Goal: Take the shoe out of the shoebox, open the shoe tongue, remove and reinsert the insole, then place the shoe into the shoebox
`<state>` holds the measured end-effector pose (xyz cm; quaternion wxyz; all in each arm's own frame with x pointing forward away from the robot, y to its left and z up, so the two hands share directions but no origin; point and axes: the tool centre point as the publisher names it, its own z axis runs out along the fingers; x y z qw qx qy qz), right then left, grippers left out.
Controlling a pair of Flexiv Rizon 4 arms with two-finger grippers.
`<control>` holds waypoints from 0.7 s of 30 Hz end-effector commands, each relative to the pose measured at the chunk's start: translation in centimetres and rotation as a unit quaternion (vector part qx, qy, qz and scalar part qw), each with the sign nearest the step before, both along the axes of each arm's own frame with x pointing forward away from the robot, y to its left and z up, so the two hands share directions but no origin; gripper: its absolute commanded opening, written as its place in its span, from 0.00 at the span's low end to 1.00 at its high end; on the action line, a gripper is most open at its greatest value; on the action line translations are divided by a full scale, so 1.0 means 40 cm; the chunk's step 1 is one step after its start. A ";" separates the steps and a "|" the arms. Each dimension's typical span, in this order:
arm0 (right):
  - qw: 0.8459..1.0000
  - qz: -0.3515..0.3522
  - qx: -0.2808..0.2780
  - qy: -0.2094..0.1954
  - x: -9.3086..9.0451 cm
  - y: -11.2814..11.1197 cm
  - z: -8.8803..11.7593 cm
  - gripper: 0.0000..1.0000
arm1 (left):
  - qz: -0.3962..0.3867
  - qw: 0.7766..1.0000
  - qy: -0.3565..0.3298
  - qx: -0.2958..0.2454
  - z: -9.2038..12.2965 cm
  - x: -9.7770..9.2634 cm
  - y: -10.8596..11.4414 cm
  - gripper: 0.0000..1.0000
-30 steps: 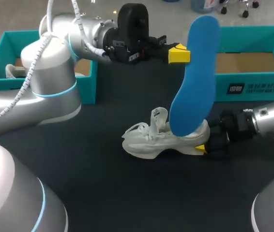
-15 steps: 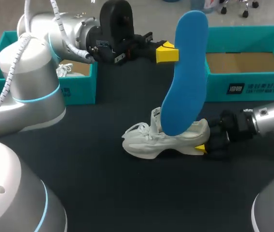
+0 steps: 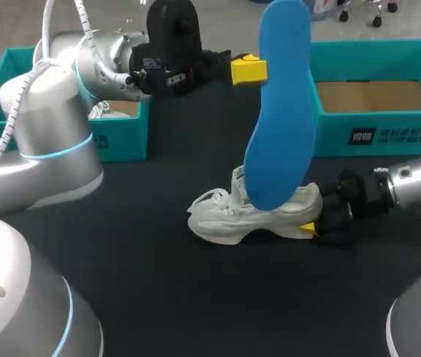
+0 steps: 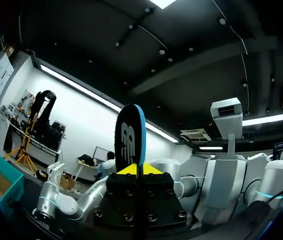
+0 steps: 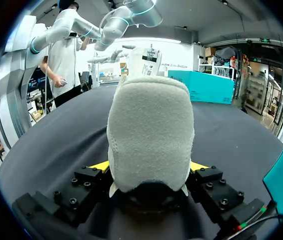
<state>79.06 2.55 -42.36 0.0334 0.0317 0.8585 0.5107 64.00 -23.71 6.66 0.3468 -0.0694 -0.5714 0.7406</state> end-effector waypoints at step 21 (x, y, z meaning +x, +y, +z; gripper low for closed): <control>1.000 0.000 -0.001 0.000 0.002 0.005 -0.010 0.00 | 0.010 0.999 0.023 0.025 0.030 -0.013 0.117 0.00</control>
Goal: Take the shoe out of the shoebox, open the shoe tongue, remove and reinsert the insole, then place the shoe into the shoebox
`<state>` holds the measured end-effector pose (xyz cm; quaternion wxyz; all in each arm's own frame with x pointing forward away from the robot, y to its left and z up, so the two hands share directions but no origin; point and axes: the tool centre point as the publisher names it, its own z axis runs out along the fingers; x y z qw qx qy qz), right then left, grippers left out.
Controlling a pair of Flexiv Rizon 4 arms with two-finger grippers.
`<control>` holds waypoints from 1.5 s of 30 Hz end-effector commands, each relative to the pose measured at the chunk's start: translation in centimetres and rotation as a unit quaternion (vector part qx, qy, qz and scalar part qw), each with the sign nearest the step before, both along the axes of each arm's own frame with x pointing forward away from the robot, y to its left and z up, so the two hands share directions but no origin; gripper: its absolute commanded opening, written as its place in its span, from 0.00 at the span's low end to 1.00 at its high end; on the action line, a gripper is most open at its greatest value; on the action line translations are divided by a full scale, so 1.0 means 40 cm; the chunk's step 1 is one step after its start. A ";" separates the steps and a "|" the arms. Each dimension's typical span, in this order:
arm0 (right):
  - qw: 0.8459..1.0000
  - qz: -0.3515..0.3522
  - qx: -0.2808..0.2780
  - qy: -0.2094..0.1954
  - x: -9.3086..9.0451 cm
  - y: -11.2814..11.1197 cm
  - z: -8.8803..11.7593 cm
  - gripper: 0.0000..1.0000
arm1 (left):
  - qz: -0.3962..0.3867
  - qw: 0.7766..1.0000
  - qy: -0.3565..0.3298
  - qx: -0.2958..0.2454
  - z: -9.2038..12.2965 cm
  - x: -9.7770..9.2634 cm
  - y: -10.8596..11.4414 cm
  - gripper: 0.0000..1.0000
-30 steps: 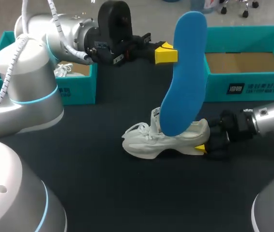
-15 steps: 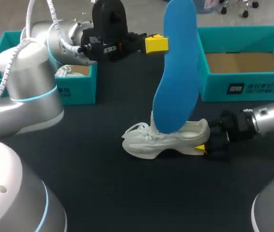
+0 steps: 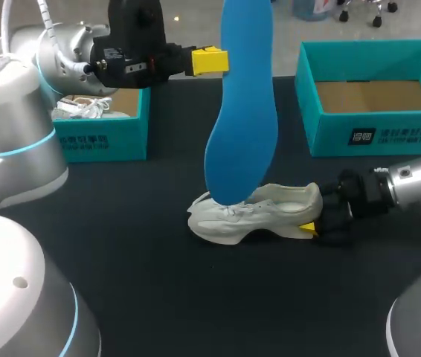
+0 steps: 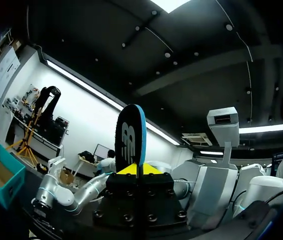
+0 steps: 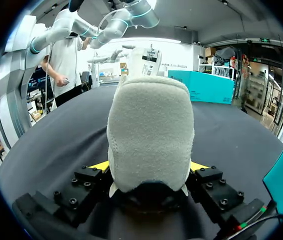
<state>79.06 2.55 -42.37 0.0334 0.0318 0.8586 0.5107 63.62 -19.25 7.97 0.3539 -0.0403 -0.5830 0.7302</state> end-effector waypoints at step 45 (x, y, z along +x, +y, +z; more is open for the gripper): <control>0.999 -0.015 -0.028 -0.015 0.000 -0.011 0.033 1.00 | 0.001 1.000 -0.002 -0.006 -0.004 0.003 -0.001 0.00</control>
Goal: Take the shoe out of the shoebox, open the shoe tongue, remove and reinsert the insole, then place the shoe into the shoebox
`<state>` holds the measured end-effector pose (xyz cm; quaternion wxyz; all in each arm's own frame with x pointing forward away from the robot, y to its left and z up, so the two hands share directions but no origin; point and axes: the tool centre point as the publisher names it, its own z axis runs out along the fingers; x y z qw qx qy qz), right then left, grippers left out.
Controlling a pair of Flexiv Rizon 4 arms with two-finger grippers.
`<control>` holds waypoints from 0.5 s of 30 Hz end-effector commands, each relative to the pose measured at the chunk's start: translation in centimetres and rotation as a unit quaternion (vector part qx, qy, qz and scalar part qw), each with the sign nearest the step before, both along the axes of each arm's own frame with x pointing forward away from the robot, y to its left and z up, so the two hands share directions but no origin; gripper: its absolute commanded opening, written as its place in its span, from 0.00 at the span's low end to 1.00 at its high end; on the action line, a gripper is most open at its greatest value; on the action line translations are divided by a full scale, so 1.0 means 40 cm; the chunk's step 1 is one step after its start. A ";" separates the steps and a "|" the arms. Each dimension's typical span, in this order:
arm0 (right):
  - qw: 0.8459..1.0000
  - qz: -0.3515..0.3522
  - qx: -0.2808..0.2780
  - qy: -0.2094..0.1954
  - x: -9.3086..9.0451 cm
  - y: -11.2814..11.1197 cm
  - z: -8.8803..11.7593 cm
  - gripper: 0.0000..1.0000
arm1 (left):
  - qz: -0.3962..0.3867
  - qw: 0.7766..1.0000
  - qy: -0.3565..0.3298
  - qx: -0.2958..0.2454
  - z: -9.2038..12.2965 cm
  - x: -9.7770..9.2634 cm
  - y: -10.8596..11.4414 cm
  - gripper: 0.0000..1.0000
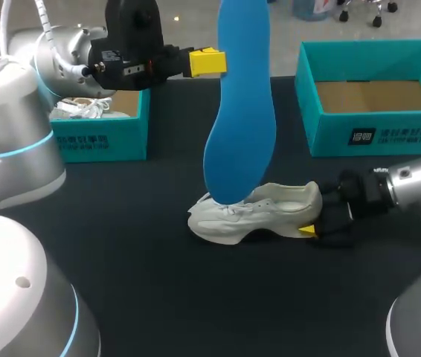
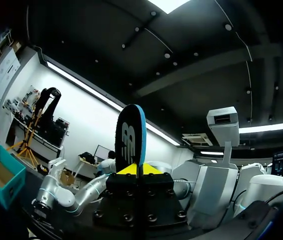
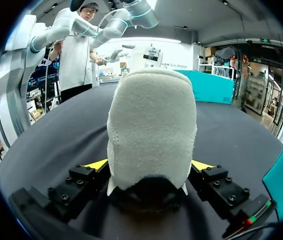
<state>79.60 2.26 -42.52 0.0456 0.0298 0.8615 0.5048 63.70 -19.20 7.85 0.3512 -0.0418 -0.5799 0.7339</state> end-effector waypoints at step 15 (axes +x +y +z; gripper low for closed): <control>0.985 -0.026 -0.169 0.019 -0.029 -0.027 0.146 1.00 | -0.001 1.000 0.000 -0.001 -0.001 0.001 -0.002 0.00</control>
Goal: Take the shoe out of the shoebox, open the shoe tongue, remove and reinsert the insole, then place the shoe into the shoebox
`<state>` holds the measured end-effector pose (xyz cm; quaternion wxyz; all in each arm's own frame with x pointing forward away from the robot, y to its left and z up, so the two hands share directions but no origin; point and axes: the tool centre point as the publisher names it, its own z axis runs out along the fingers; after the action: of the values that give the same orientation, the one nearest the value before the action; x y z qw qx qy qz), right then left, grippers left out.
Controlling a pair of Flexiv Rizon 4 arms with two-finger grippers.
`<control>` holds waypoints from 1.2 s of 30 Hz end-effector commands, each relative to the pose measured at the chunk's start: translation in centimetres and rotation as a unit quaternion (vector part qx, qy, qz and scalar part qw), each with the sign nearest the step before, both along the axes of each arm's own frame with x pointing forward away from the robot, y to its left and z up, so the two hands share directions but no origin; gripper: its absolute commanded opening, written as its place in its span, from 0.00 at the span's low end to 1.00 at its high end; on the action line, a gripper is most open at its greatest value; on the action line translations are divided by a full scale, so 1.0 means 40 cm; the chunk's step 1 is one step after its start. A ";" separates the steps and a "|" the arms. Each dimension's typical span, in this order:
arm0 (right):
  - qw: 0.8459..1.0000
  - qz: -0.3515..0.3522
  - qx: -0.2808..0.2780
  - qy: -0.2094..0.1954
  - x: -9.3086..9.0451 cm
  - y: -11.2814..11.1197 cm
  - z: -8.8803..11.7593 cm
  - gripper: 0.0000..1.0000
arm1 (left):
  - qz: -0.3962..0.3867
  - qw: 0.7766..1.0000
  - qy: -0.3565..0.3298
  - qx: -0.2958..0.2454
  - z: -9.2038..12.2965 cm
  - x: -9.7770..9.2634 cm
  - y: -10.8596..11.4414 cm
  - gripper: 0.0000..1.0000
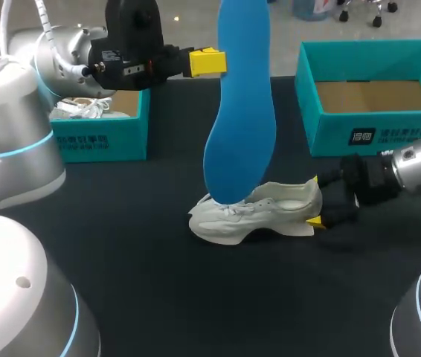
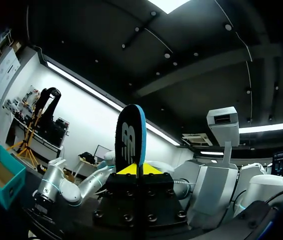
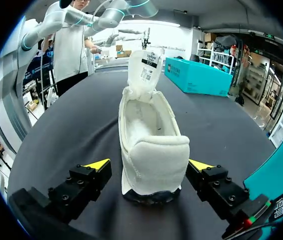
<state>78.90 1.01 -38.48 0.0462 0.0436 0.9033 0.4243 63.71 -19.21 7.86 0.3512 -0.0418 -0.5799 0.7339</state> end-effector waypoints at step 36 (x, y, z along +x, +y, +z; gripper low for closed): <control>0.923 -0.079 -0.375 0.037 -0.009 0.078 0.231 1.00 | -0.001 1.000 0.000 -0.001 -0.001 0.001 -0.002 0.00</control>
<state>78.17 3.92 -29.97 0.0771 0.1023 0.9762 0.1749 63.71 -19.22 7.86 0.3513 -0.0418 -0.5799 0.7339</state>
